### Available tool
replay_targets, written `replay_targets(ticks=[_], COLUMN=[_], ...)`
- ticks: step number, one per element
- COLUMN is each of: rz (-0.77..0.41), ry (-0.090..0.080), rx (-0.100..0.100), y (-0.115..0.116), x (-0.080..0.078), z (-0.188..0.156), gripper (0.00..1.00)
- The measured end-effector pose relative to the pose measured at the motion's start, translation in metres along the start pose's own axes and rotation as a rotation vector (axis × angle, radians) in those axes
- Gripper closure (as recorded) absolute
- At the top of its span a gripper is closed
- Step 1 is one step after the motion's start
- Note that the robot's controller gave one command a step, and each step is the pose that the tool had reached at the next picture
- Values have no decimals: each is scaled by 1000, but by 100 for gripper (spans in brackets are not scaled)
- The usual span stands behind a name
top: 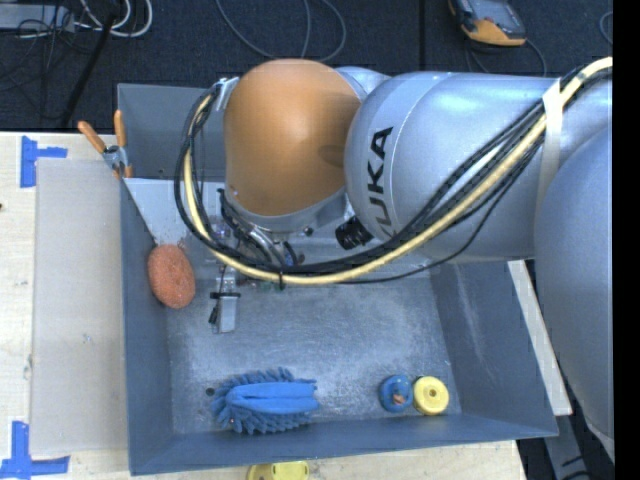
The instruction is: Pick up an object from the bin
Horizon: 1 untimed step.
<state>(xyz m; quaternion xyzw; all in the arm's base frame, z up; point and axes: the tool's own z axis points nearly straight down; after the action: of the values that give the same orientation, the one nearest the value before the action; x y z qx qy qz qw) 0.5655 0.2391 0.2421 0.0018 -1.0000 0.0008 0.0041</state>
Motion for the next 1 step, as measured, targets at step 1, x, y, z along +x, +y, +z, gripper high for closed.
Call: replay_targets(ticks=[1], rz=[5], ry=[-8], rx=[-2], y=[-1], x=[-2], z=[-5], gripper=[0])
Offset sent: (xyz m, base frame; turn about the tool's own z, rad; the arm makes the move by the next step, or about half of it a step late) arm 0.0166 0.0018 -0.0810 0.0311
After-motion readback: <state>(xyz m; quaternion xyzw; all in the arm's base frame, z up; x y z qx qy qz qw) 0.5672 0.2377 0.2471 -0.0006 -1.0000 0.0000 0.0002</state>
